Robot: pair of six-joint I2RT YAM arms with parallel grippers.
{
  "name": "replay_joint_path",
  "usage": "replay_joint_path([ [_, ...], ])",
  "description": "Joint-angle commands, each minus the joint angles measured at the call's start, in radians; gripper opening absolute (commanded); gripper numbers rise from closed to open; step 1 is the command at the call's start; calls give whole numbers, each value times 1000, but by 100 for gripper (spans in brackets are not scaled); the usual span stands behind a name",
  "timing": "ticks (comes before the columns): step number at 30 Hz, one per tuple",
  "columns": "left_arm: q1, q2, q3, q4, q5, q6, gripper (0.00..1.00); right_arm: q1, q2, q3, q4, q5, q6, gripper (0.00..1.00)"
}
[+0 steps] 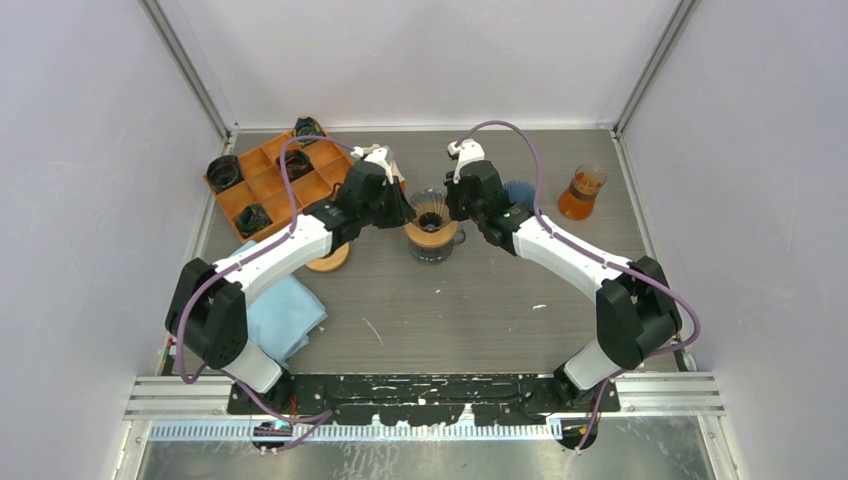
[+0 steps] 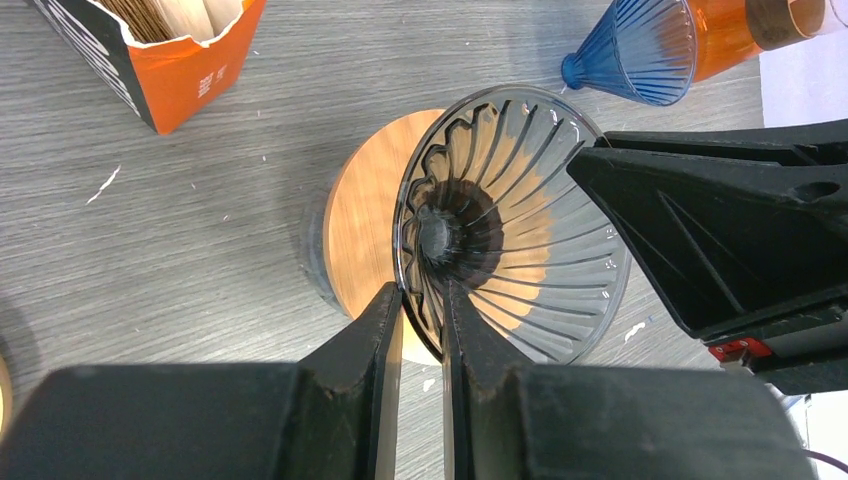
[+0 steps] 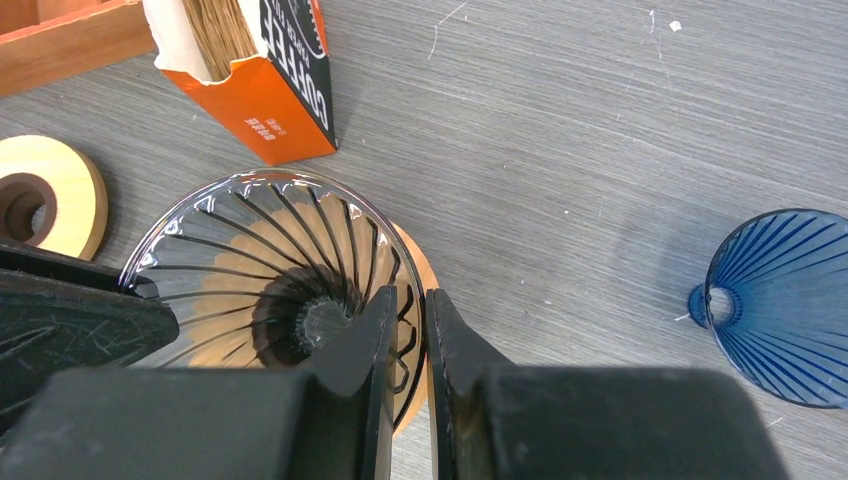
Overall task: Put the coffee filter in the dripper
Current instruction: Press the coffee dripper onto the connecting ring.
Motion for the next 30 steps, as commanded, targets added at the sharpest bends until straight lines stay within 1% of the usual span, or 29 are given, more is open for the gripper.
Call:
replay_joint_path([
  [1,-46,119,-73,-240,45,63,1,48,99,-93,-373,-183,32,1],
  [6,-45,99,-53,-260,50,58,1,48,55,-39,-420,-223,45,1],
  [16,-32,111,50,-350,47,77,0,2,157,118,-558,-210,45,1],
  [22,-2,134,42,-366,66,87,0,2,209,190,-636,-196,30,1],
  [25,22,141,27,-365,87,87,0,3,218,207,-650,-192,28,1],
  [30,26,172,39,-363,118,87,0,3,237,215,-647,-171,33,1],
])
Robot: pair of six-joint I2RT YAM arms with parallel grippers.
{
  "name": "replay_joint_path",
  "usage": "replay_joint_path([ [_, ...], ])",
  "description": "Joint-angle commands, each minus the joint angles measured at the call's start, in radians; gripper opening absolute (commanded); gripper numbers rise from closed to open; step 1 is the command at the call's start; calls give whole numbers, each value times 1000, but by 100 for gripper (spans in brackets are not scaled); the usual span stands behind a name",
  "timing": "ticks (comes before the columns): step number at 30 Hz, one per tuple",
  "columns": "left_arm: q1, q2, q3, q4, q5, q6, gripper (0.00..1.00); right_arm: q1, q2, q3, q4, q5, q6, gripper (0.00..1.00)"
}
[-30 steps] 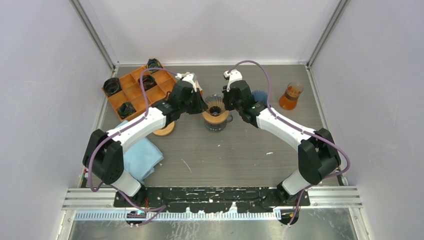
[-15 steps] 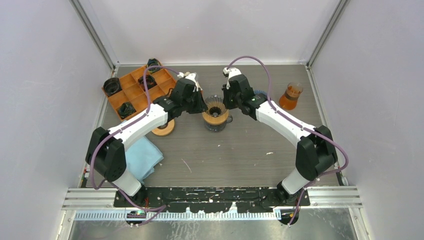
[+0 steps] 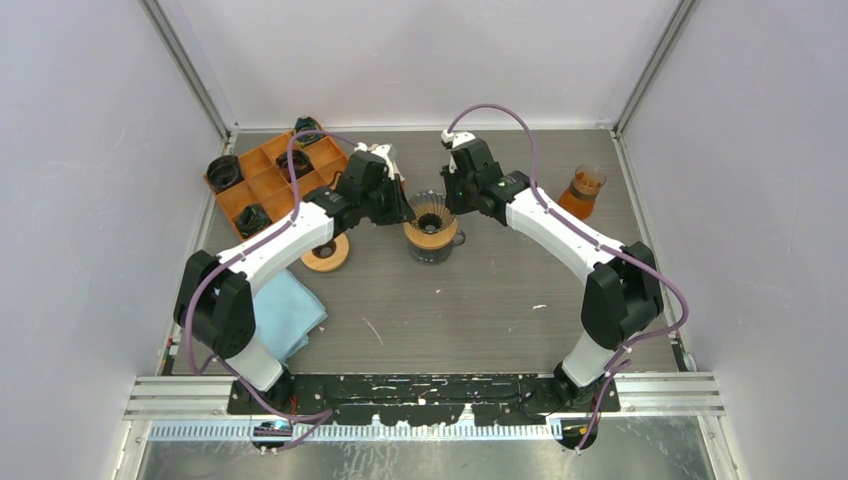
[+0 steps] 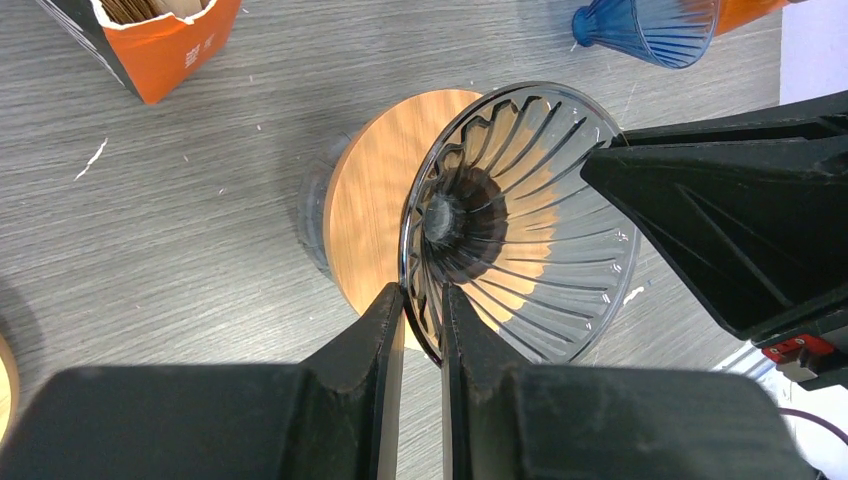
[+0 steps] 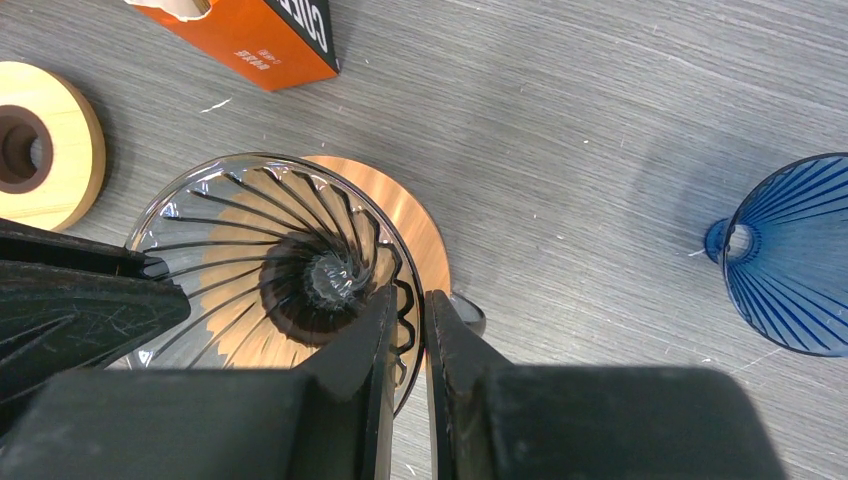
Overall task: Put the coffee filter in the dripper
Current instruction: Press the coffee dripper onto the connecting ring.
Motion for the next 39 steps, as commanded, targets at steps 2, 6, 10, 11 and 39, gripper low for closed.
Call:
replay_joint_path([
  [2,-8,140,-60,-208,48,64,0,29,130,-73,-238,-64,-1,1],
  [6,-8,123,-57,-217,37,68,0,28,106,-66,-241,-57,4,0],
  [10,-8,77,-41,-229,17,73,3,28,52,-50,-243,-46,14,1],
  [11,-8,68,-34,-232,14,74,4,27,42,-43,-245,-43,15,1],
  [39,38,-12,116,-238,33,85,48,14,11,136,-251,24,16,38],
])
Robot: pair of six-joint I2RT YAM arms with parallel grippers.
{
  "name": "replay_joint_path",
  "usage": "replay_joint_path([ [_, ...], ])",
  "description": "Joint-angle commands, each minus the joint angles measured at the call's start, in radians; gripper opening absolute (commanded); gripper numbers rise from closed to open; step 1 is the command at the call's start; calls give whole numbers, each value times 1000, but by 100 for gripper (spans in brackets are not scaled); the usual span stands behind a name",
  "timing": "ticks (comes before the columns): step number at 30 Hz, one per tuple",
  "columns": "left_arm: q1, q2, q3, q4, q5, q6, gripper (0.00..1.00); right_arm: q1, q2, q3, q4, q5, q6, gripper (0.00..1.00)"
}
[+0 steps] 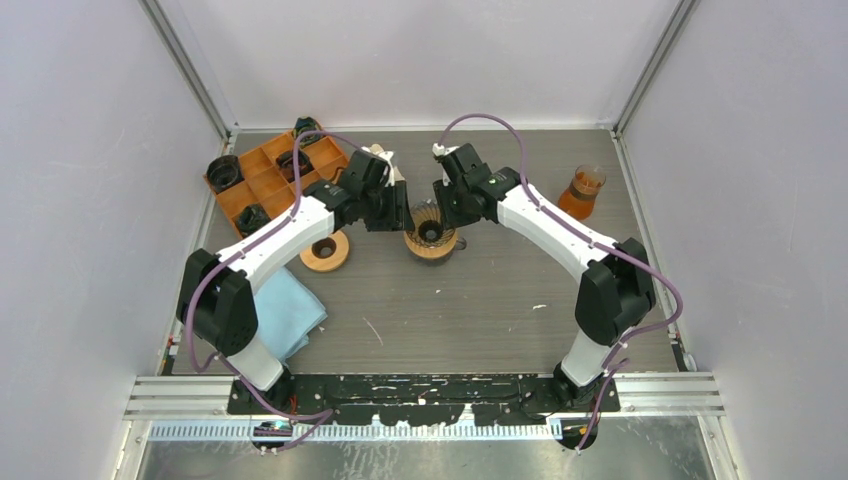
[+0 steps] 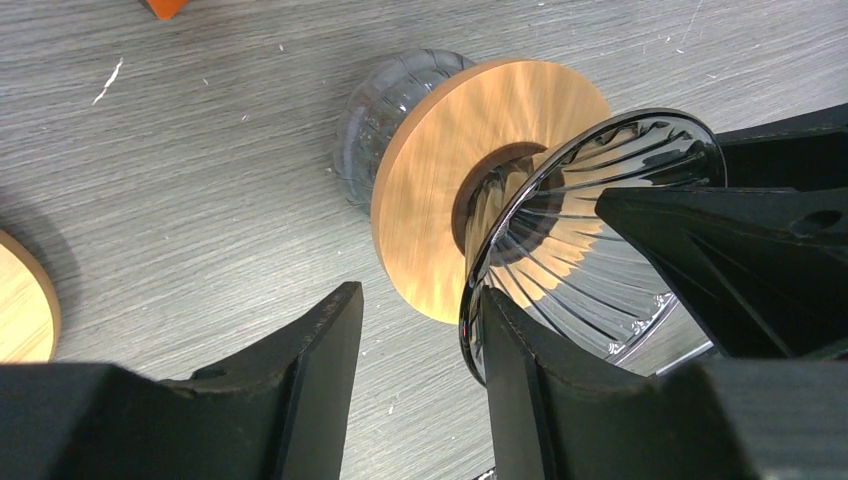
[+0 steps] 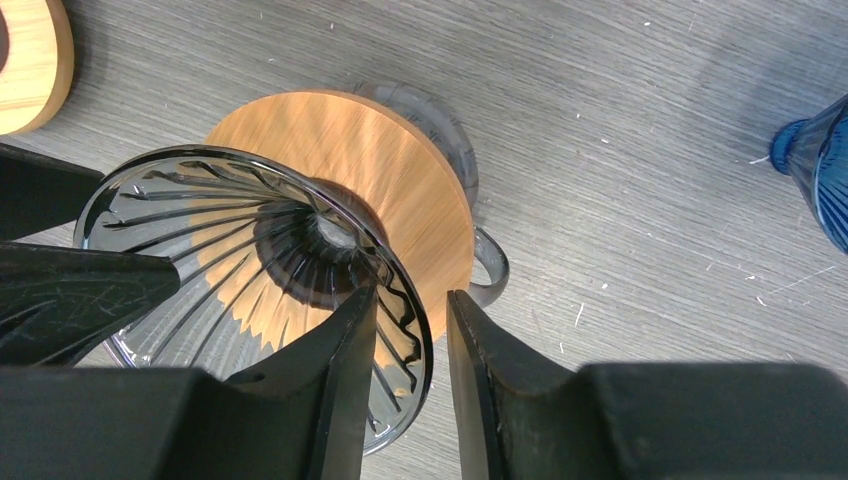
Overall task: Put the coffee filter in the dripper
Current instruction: Press the coffee dripper onto the connecting ring.
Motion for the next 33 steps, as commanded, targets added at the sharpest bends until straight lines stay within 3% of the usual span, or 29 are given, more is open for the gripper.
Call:
replay_joint_path([
  [1,23,-12,52,-57,-2,28,49,-17,4,68,-42,41,-24,38],
  [14,43,-28,67,-20,16,17,62,-20,43,156,-43,23,-42,41],
  [28,114,-128,20,14,-2,2,79,-20,-82,118,28,-9,-99,62],
  [33,164,-120,25,33,-19,-4,82,-20,-177,27,87,51,-122,76],
])
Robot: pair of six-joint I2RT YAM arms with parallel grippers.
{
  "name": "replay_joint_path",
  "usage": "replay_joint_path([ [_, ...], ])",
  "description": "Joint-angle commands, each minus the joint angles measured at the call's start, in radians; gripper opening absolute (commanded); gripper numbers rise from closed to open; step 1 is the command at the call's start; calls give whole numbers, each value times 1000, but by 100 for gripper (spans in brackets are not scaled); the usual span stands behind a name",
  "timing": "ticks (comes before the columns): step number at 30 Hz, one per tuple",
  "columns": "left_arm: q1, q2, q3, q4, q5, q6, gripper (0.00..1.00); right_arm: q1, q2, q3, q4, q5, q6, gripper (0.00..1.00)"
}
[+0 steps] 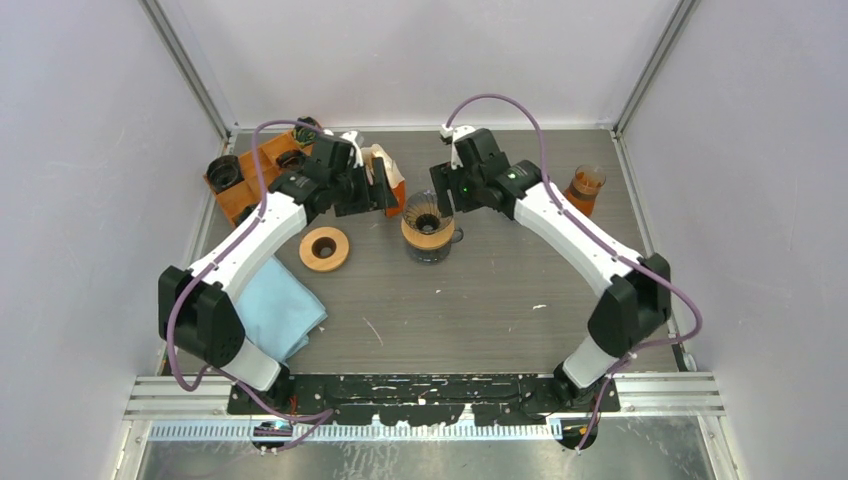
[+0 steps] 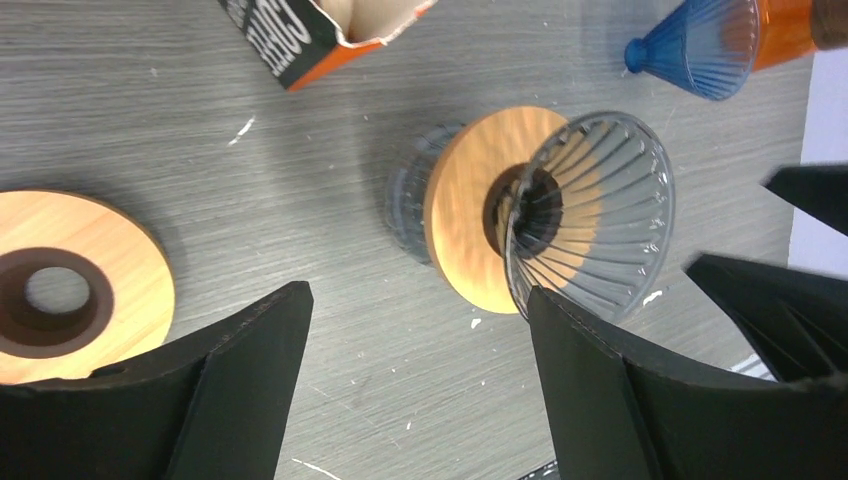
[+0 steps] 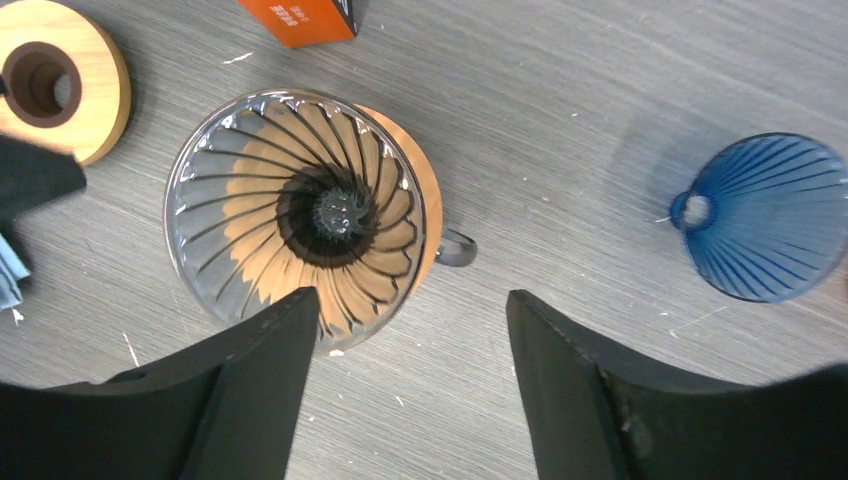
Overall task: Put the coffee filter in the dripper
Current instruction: Press the coffee dripper onto the connecting ring, then adjust the coffee filter holder at the center of the board.
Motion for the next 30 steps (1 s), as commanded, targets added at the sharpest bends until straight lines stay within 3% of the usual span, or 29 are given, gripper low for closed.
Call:
replay_joint_path([
  [1,46,-19,11,63,-26,-2,82,-2,-143,-66,96,59,-34,79],
  [7,81,68,68,82,-46,0,82,-4,-247,-197,169,140,-48,93],
  [18,103,265,247,90,-75,5,75,-5,-456,-440,301,219,-85,97],
  [24,110,361,324,73,-90,21,66,-5,-517,-513,310,259,-107,98],
  [30,111,434,410,16,-103,60,46,-5,-555,-560,311,289,-113,99],
])
